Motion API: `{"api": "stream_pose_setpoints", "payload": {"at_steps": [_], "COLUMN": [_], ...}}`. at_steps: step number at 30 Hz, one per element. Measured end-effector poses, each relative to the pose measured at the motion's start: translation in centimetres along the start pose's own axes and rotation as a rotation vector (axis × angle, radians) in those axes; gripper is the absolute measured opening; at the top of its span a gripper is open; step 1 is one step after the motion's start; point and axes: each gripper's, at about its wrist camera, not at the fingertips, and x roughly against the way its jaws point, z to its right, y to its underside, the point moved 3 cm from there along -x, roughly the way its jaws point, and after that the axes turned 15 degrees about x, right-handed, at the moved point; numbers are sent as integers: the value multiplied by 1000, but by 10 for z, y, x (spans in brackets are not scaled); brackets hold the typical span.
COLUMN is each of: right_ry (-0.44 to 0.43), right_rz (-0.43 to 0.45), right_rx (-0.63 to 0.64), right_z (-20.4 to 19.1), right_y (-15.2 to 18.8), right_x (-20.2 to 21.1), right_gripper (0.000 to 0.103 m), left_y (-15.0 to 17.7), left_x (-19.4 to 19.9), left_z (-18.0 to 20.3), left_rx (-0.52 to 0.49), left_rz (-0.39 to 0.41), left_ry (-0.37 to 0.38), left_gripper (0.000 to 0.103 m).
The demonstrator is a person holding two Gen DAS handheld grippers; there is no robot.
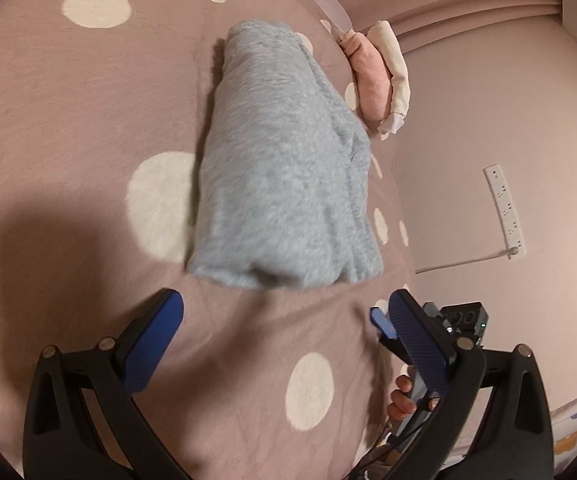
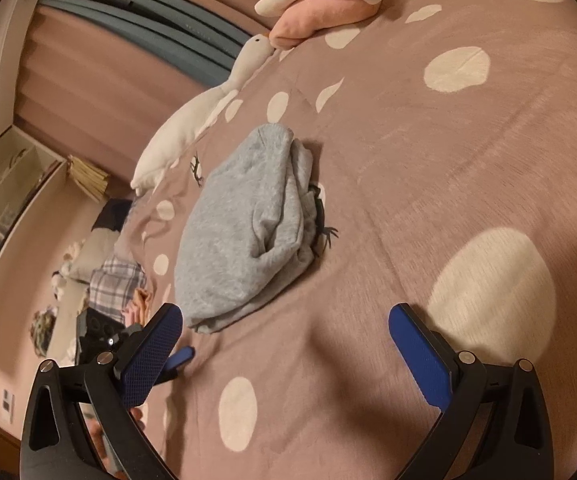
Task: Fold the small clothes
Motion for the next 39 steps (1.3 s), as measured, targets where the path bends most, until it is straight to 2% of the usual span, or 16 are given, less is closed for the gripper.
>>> {"api": "stream_pose_setpoints", "payload": {"at_steps": [10, 19, 27, 34, 39], "right_ry": [-19, -83, -93, -97, -63], "right_rz": [-87, -154, -168, -151, -150], "right_rx": [-10, -74, -81, -86, -54], "right_z": [5, 11, 6, 6, 2], "right_y": [-34, -53, -63, -72, -76], "right_x": [-41, -79, -97, -110, -117], "right_gripper": [102, 102, 102, 102, 101], "left_y": [-29, -56, -68, -77, -80], "left_x": [-22, -41, -59, -64, -66], "left_z": [5, 9, 17, 17, 18], "left_rx": [28, 28, -1, 21, 27], "left_rz": [-32, -55, -71, -82, -70], "left_ry": [1, -4, -32, -37, -49], "left_gripper": [102, 102, 102, 102, 101]}}
